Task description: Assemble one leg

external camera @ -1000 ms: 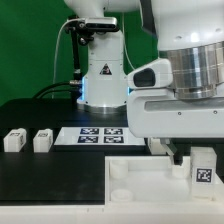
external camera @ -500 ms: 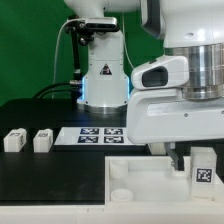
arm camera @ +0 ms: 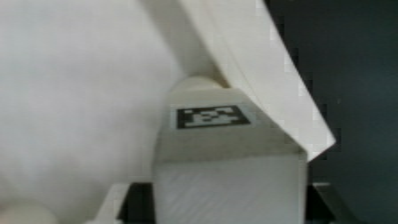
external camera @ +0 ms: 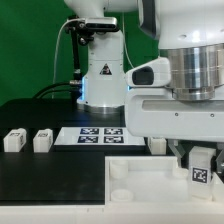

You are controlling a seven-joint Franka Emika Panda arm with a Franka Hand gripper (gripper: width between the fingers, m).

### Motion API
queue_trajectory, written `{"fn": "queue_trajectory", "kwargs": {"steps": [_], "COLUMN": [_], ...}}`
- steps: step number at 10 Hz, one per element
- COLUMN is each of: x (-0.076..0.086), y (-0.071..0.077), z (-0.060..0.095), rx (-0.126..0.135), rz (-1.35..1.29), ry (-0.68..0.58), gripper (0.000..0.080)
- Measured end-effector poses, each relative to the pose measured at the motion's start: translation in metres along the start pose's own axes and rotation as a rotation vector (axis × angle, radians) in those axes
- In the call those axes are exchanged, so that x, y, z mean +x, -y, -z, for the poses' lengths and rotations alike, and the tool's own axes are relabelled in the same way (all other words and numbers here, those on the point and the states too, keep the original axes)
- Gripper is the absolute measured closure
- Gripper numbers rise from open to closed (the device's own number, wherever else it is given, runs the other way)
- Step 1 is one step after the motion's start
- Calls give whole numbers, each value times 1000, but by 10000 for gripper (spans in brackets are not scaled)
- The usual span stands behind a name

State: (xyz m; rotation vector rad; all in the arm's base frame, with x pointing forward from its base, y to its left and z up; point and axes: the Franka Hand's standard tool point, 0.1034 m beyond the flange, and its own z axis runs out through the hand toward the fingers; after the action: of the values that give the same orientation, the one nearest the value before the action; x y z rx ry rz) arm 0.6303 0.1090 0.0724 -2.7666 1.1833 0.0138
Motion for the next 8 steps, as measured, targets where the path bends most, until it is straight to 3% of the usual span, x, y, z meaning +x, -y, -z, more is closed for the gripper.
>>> {"fn": "queue_trajectory", "kwargs": {"steps": [4, 6, 8], "x": [-1, -3, -3], "y": [-5, -4, -4], "z": [0, -1, -1], "rx": [42, 44, 44], "rz": [-606, -764, -741], "ry": [48, 65, 64], "gripper": [501, 501, 502]}}
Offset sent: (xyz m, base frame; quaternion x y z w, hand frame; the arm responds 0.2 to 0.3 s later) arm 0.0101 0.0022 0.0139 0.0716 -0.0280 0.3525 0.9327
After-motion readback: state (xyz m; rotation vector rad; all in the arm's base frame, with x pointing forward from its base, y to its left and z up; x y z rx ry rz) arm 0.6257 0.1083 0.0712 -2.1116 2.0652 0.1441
